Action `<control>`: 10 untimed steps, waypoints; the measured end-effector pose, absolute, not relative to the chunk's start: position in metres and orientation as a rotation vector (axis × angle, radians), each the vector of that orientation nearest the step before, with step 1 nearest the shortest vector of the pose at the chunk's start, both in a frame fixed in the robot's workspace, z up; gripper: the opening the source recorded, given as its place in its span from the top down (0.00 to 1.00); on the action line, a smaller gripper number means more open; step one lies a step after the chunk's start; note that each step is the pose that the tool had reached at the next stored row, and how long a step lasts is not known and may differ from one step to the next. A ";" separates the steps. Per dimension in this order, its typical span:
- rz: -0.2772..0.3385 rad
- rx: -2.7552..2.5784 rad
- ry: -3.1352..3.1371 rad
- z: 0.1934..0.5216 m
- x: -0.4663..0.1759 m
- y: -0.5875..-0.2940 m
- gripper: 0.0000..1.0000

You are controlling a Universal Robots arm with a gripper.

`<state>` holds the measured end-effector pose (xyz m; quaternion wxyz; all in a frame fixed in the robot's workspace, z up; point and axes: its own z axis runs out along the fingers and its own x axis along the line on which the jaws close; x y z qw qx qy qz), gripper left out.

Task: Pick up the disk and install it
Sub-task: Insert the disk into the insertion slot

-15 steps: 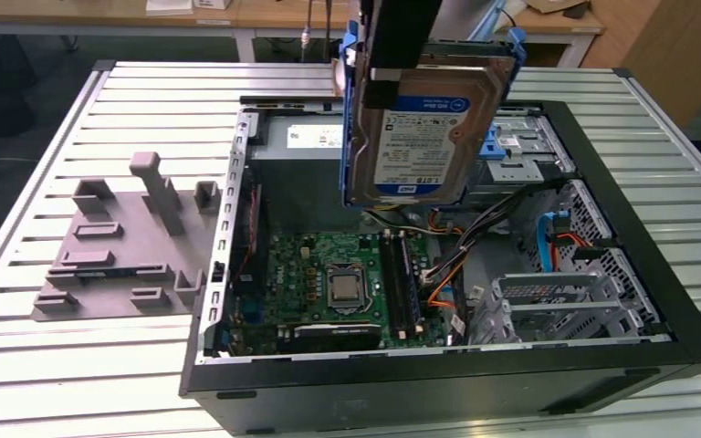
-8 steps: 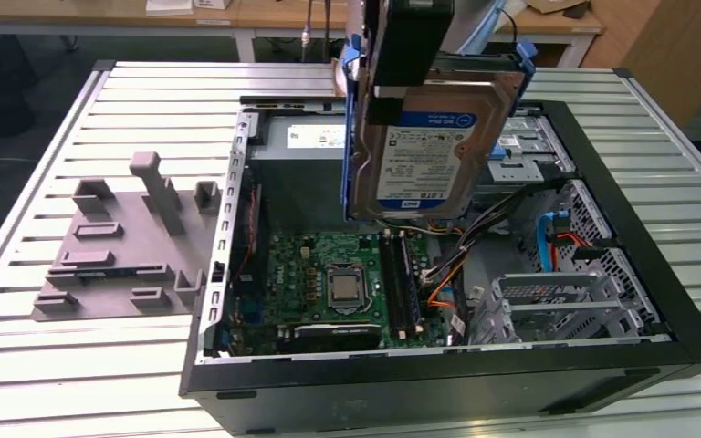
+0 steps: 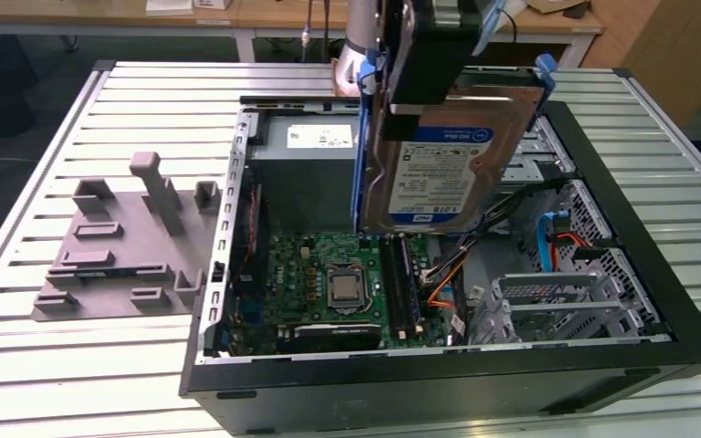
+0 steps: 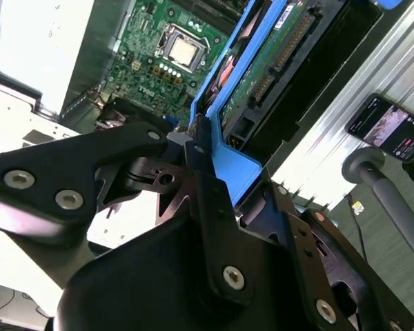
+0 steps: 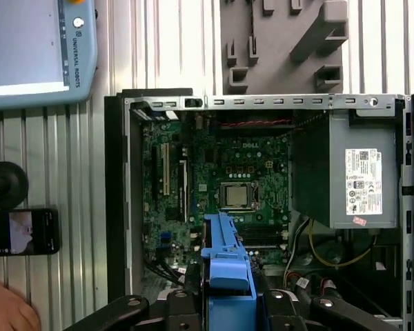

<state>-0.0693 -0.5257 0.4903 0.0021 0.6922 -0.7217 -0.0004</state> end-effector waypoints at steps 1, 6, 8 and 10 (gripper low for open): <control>-0.001 2.172 -2.264 0.490 -0.066 -0.526 0.64; -0.001 2.172 -2.264 0.490 -0.052 -0.529 0.64; -0.001 2.172 -2.264 0.489 -0.049 -0.531 0.64; -0.001 2.172 -2.264 0.489 -0.048 -0.535 0.64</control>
